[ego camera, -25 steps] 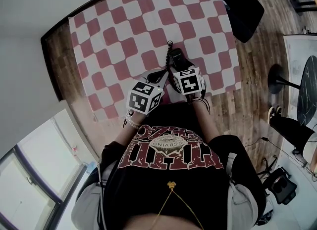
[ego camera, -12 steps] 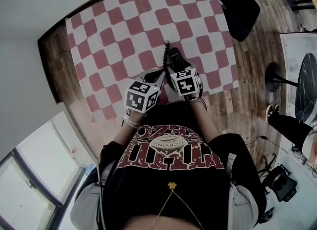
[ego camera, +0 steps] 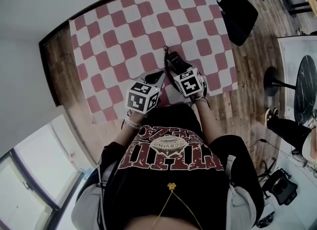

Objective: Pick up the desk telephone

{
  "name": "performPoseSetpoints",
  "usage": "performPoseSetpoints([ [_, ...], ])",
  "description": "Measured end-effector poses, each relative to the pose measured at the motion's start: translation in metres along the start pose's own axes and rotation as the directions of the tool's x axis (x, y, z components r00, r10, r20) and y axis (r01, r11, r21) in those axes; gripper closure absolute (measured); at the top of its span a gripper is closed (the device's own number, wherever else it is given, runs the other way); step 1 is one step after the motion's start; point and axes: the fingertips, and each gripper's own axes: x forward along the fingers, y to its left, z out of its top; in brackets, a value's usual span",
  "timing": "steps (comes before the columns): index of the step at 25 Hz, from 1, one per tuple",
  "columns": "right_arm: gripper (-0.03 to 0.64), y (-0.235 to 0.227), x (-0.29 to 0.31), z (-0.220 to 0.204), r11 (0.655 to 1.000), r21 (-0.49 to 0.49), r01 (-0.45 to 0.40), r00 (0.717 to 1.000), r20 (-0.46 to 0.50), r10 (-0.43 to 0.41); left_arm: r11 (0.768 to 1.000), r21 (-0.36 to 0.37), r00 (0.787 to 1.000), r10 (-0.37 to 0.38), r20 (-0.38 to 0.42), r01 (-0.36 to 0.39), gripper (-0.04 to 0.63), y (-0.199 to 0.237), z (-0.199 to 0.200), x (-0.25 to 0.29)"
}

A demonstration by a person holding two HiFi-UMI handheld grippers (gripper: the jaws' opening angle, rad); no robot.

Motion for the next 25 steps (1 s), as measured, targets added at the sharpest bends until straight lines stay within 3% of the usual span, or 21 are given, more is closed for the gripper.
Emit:
performPoseSetpoints([
  [7,0.334,0.003,-0.003,-0.005,1.000,-0.028,-0.012,0.999,-0.043,0.011,1.000,0.016,1.000,0.000,-0.004,0.000,0.588,0.000,-0.003,-0.002],
  [20,0.334,0.005,-0.029,-0.018,0.997,0.065,-0.041,0.998,-0.045,0.044,1.000,0.017,0.998,-0.021,-0.055,0.022,0.588,-0.002,-0.019,0.003],
  [25,0.334,0.008,-0.044,-0.012,0.997,0.059,-0.051,0.998,-0.031,0.053,0.999,0.005,0.998,-0.033,-0.060,0.033,0.588,-0.003,-0.022,0.004],
])
